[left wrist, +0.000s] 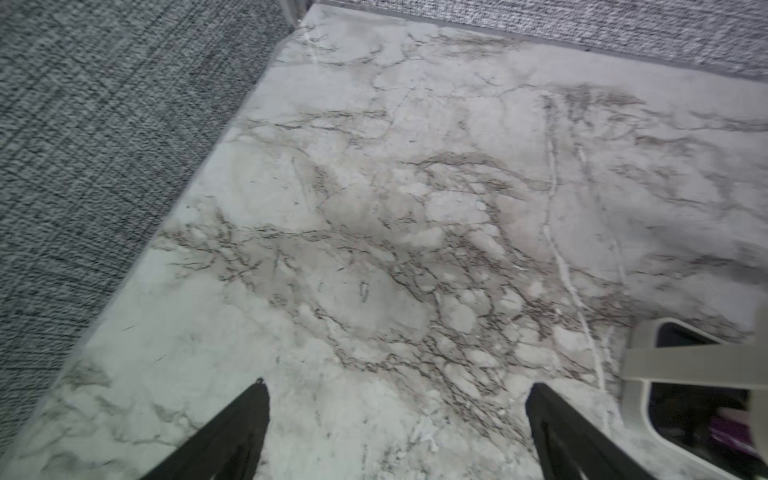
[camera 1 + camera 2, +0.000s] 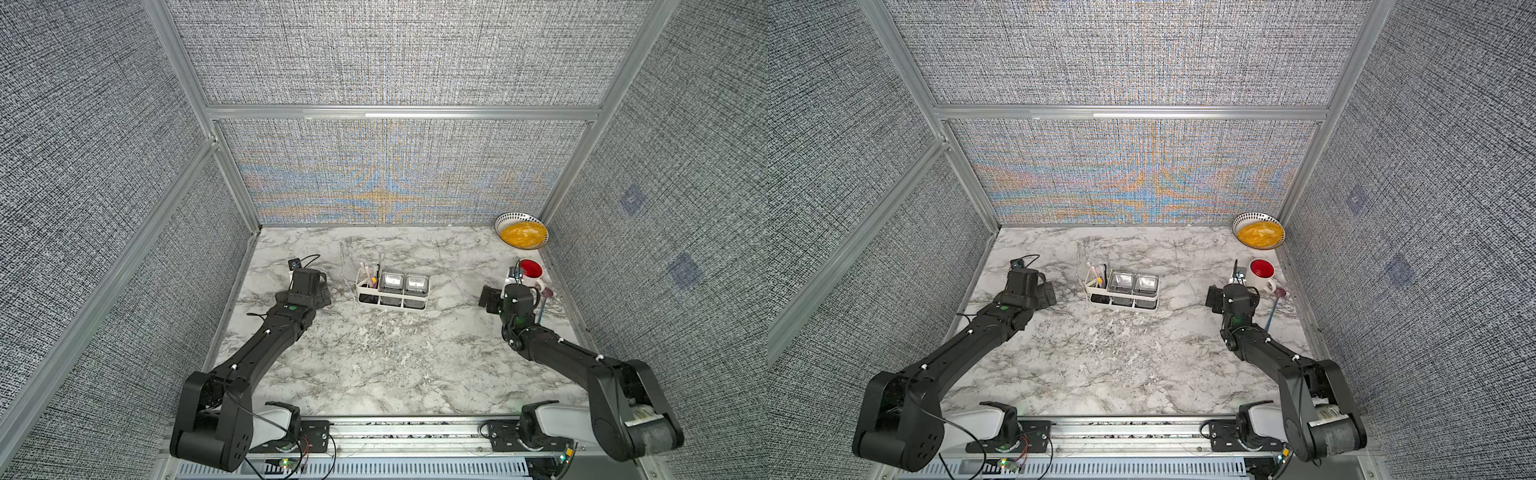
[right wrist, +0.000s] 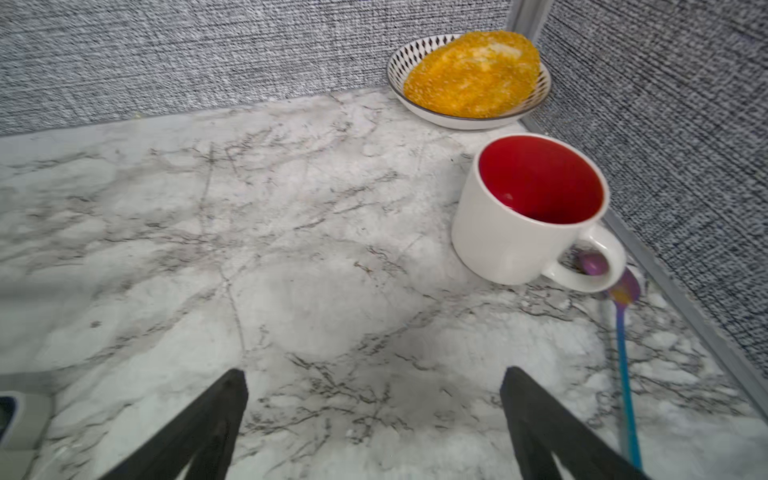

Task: Place the toothbrush into the toothbrush holder
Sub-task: Reset both arms

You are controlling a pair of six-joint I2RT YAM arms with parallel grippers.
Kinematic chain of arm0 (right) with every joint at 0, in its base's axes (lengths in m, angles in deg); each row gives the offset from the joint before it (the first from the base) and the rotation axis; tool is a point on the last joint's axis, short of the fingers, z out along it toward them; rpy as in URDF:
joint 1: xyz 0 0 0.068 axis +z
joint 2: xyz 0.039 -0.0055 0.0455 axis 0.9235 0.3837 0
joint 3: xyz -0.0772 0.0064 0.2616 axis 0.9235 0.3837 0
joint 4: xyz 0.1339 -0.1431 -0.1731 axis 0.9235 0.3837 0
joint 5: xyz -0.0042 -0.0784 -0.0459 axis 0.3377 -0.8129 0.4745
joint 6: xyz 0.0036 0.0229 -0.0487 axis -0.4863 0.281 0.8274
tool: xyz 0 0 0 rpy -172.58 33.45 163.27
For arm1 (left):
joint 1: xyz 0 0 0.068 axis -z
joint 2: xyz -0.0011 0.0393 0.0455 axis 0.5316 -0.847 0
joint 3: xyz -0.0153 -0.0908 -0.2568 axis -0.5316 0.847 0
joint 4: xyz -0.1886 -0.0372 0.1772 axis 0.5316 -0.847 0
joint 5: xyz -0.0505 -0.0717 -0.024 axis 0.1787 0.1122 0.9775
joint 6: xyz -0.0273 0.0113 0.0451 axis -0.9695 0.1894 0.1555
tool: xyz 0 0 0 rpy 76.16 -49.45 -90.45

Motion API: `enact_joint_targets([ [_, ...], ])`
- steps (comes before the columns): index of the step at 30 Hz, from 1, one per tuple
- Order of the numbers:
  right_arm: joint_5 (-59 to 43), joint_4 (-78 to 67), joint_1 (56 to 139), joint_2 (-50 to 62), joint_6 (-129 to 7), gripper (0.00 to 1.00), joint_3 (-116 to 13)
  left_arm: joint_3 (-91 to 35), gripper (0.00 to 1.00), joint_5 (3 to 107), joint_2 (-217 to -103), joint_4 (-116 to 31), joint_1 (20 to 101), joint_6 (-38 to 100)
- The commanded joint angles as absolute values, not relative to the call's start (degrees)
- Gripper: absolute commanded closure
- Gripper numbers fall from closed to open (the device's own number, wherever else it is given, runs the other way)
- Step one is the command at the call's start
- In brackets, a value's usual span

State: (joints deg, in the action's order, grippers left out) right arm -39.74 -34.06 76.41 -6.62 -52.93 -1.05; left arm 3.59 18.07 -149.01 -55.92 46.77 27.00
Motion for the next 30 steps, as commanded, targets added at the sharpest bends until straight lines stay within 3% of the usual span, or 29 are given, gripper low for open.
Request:
enact_joint_targets([
  [1,-42.3,-51.2,75.1,-4.0,-46.9,0.02,1.1,7.9,0.01,18.3,-145.6,-44.9,46.4,34.1],
  [3,-44.3,-53.1,74.6,-0.7,-45.8,0.02,1.5,12.0,0.01,18.1,-143.7,-34.8,46.4,40.7],
  [7,-40.0,-56.8,72.6,1.5,-46.1,0.02,3.2,15.2,0.01,4.3,-150.1,-18.9,45.6,46.6],
  [11,-37.6,-76.0,71.1,3.7,-45.3,0.02,11.8,5.9,0.01,-1.4,-161.3,-33.1,45.2,43.6],
  [13,-35.4,-74.3,71.0,3.3,-45.2,0.02,12.1,6.7,0.01,-2.6,-163.7,-28.9,45.3,44.1],
  [17,-33.8,-84.4,71.3,6.2,-43.2,0.02,15.4,13.9,0.01,7.4,-161.8,-14.8,44.1,45.6],
  [19,-33.1,-84.1,72.4,5.5,-41.6,0.02,15.9,15.9,0.01,9.6,-162.0,-10.4,44.1,46.5],
  [22,-32.8,-84.8,73.2,4.5,-40.7,0.04,17.1,20.9,0.01,21.0,-159.3,-4.5,44.1,51.6],
  [23,-32.7,-85.1,73.2,4.8,-40.6,0.1,17.0,22.2,0.01,20.0,-158.7,-2.8,44.0,50.9],
  [24,-32.9,-84.4,73.1,5.4,-40.8,0.03,16.1,24.2,0.01,19.1,-158.3,0.3,43.8,50.2],
  [28,-32.3,-82.7,72.6,5.4,-41.2,0.02,15.3,26.7,0.01,21.2,-162.8,9.4,43.3,50.5],
  [30,-32.4,-82.9,72.7,5.4,-41.2,0.02,15.4,24.4,0.01,22.8,-164.6,7.0,42.4,49.4],
])
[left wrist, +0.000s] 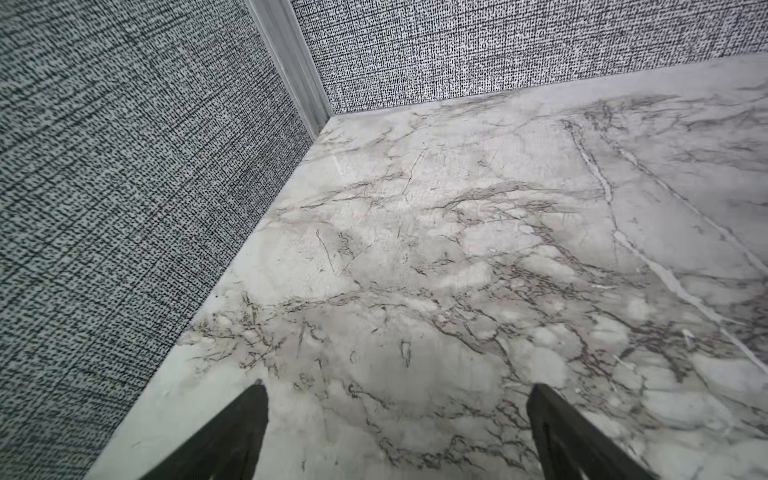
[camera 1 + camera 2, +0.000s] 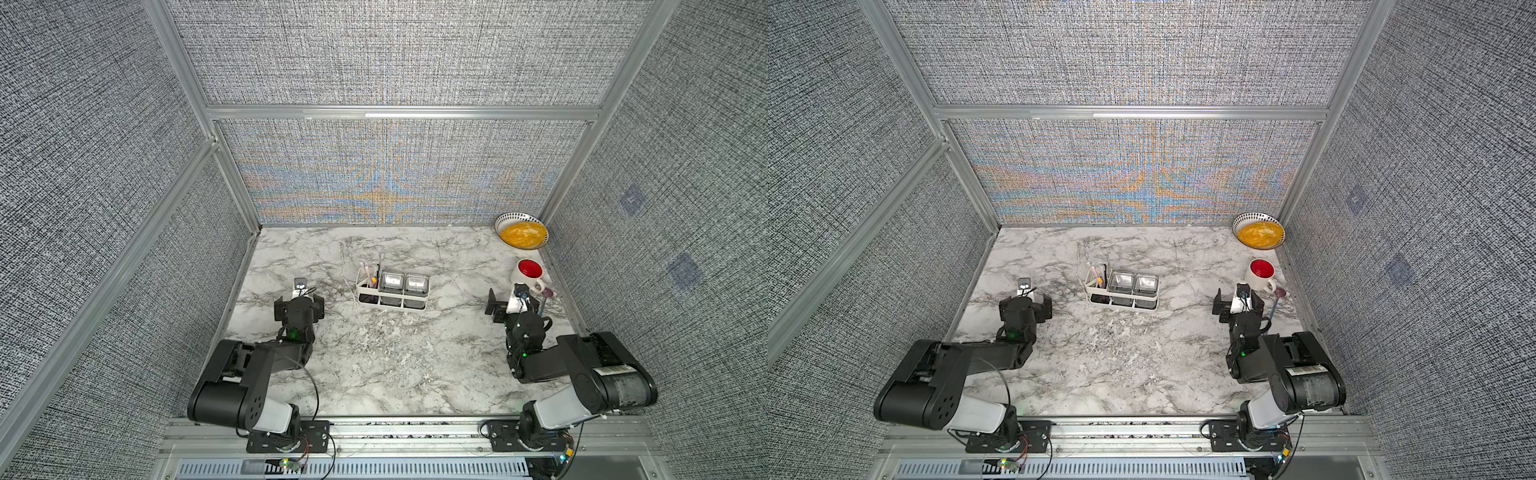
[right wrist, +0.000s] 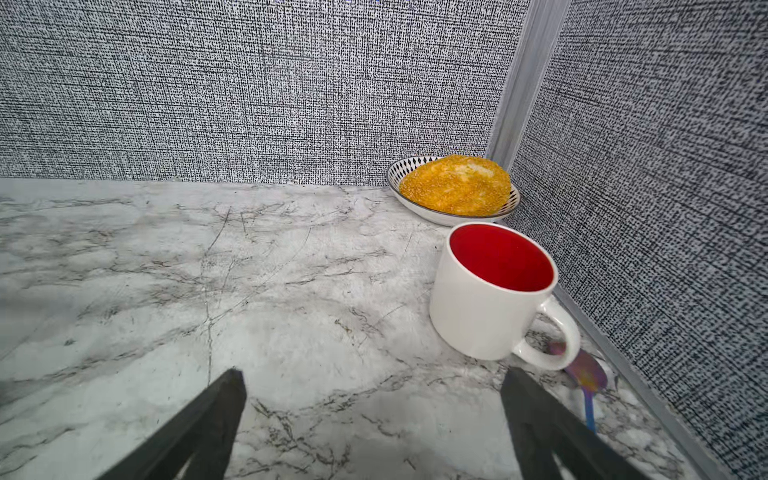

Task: Place the toothbrush into the toothbrush holder
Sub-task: Reset both arms

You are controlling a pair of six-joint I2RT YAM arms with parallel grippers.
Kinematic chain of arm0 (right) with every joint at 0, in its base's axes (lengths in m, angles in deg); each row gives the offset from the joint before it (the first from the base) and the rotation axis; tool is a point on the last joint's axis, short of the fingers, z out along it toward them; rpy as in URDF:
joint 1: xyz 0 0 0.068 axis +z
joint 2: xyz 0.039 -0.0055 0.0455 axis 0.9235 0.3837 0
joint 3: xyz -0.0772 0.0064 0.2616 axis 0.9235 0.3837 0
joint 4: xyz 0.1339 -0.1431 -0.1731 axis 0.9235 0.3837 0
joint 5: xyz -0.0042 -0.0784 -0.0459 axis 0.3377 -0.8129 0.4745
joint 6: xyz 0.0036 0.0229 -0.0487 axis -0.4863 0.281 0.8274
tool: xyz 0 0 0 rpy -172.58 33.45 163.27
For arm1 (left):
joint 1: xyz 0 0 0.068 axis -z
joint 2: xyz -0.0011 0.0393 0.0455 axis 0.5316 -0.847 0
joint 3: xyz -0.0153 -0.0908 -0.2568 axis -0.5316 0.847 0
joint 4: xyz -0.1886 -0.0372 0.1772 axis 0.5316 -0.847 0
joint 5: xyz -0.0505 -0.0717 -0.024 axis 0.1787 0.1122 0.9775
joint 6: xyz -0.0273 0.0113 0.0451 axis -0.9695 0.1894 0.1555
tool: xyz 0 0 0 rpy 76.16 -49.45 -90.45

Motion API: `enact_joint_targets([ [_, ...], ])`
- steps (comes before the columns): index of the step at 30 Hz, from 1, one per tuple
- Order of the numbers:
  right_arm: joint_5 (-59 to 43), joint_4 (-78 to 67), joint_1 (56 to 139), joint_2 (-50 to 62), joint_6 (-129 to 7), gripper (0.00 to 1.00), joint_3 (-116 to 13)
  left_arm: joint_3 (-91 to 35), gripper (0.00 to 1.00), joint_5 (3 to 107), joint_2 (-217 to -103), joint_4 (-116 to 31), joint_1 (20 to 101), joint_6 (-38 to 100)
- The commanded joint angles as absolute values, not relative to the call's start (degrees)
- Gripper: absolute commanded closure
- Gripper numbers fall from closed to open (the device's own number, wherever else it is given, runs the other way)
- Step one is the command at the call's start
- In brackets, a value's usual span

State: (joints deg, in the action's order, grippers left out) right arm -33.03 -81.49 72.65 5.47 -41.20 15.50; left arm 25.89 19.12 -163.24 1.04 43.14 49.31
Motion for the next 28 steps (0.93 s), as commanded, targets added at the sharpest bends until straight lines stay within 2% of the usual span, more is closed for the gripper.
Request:
enact_joint_targets([
  [1,-32.4,-82.9,72.7,5.4,-41.2,0.02,15.4,23.3,0.01,23.8,-163.4,3.1,41.8,48.9],
  [3,-32.3,-83.1,72.7,5.5,-41.1,0.02,15.5,22.4,0.01,25.3,-161.9,-0.9,41.1,49.4],
  [28,-31.7,-81.5,72.1,5.6,-41.6,0.02,14.4,21.0,0.01,29.7,-162.1,-3.1,39.5,49.3],
])
